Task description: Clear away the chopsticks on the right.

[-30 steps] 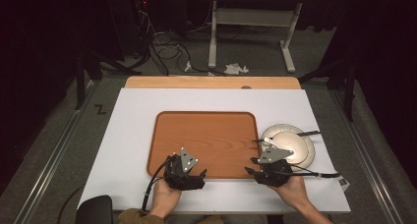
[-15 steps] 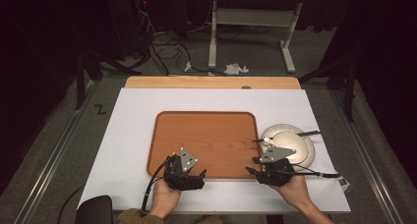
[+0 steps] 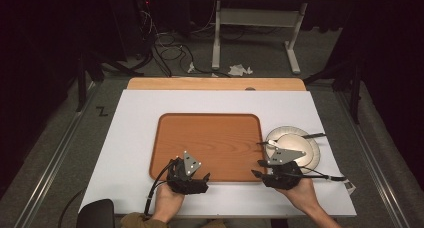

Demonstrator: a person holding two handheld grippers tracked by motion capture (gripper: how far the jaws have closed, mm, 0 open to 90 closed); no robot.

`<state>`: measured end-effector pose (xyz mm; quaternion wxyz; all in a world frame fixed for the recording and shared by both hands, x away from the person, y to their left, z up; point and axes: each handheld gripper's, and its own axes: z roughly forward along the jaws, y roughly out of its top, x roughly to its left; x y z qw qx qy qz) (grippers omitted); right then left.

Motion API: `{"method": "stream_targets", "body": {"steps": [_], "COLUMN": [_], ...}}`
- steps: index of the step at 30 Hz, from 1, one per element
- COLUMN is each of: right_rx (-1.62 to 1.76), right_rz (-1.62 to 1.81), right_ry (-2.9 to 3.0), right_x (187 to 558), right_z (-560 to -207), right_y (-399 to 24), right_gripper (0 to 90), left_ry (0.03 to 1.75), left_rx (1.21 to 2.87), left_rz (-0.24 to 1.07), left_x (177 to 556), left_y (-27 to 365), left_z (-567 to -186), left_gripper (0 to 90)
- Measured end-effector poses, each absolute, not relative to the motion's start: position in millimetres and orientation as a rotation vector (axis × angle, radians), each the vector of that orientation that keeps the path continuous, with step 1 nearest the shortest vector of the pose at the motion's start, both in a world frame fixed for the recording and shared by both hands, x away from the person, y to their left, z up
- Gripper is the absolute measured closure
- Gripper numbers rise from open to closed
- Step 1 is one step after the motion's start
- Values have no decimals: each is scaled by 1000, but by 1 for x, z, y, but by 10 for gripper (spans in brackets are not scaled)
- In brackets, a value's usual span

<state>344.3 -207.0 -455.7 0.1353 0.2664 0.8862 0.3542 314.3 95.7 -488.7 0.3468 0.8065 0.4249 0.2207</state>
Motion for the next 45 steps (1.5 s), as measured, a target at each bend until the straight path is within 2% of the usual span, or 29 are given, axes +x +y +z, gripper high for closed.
{"method": "stream_targets", "body": {"steps": [28,45], "right_rx": [785,861], "right_rz": [1093,1029], "right_ry": [2497,2378], "right_x": [356,385], "right_z": [-426,-390], "right_y": [-230,-274], "right_gripper": [632,656], "left_ry": [1116,1123], "left_rx": [2082,2077], "left_rz": [570,574], "left_x": [316,314], "left_y": [98,98], "left_z": [-488,-488], "left_gripper": [164,165]}}
